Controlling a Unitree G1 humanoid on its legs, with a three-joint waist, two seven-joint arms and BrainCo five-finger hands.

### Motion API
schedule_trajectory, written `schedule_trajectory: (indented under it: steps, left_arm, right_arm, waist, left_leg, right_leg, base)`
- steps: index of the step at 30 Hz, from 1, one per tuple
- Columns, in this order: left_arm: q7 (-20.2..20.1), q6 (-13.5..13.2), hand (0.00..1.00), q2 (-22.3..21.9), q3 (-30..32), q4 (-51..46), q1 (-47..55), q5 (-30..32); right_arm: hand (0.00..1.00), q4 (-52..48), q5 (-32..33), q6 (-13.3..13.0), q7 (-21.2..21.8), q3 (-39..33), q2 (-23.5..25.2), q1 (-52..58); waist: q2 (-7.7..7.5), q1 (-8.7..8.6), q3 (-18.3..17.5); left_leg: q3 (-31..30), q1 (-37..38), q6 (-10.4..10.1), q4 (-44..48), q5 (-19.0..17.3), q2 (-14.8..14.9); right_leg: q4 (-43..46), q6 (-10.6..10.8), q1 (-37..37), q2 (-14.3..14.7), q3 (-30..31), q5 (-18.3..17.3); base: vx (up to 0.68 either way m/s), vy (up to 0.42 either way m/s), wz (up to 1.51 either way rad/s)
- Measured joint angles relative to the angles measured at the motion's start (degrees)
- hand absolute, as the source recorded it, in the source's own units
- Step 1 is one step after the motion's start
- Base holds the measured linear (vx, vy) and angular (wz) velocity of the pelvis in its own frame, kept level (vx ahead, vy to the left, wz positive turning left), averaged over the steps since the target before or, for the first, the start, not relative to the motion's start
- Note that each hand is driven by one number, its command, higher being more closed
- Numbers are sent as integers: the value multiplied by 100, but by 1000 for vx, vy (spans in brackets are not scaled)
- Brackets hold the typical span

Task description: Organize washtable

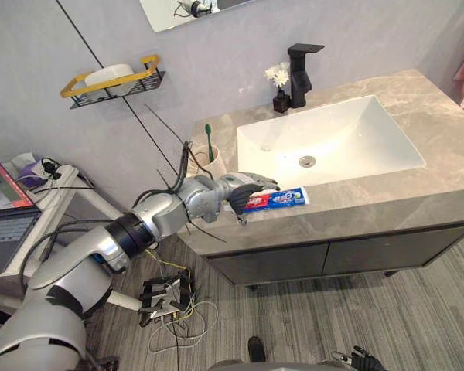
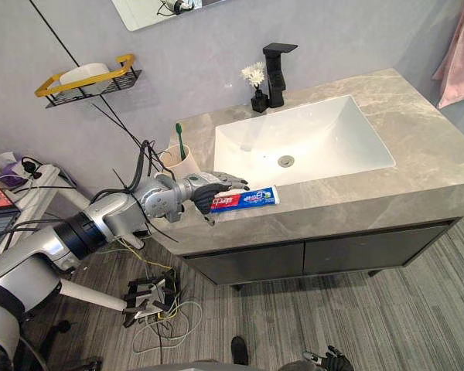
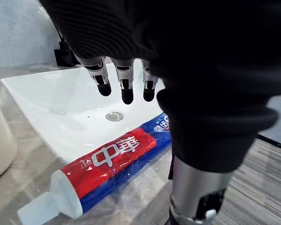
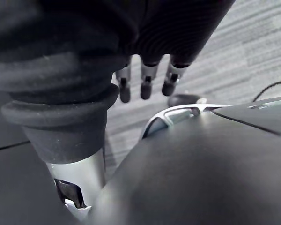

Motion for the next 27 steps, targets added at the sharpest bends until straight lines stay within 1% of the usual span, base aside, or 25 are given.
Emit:
schedule_trajectory:
  steps: [3, 7, 11, 20, 23, 27]
  left_arm:
    - [5, 59, 0, -100, 7, 115, 101, 99]
    - [50, 78, 0, -128, 16, 207, 101, 192]
    - [108, 110, 0, -231, 223, 317, 100, 200]
    - [125, 122, 0, -269, 250, 401, 92, 310]
    - [127, 125, 0, -274, 353, 416, 92, 311]
    - [231, 149, 0, -290, 453, 457, 15, 313]
  right_arm:
    - [0, -49, -5, 2, 1, 0, 15, 9]
    - [0, -96, -58, 10, 1, 0, 28, 21]
    - [0, -133, -109, 11, 1, -1, 39, 27]
    - [0, -173, -109, 12, 1, -4, 67, 28]
    - [0, -174, -109, 12, 1, -6, 72, 28]
    - [0, -174, -109, 14, 2, -15, 83, 28]
  waist:
    - [-11, -9, 8]
    - [-36, -3, 25]
    - [-51, -1, 36]
    - [-90, -12, 59]
    - [-103, -7, 69]
    - [-121, 0, 76]
  left_leg:
    - [31, -32, 0, 0, 0, 14]
    - [35, -35, 0, 0, 0, 15]
    - [39, -47, 0, 0, 0, 18]
    - [111, -75, 0, 0, 0, 37]
    - [110, -76, 0, 0, 0, 37]
    - [108, -76, 0, 1, 0, 37]
  right_leg:
    - [1, -7, -41, 9, 25, 6]
    - [0, -7, -45, 10, 27, 7]
    - [1, -10, -61, 10, 31, 9]
    - [2, -25, -123, 16, 74, 27]
    - [2, -25, -123, 16, 71, 27]
    - [7, -25, -123, 16, 68, 27]
  base:
    - [-1, -8, -4]
    - [0, 0, 0]
    - [0, 0, 0]
    - [-4, -4, -3]
    - [0, 0, 0]
    - [0, 0, 0]
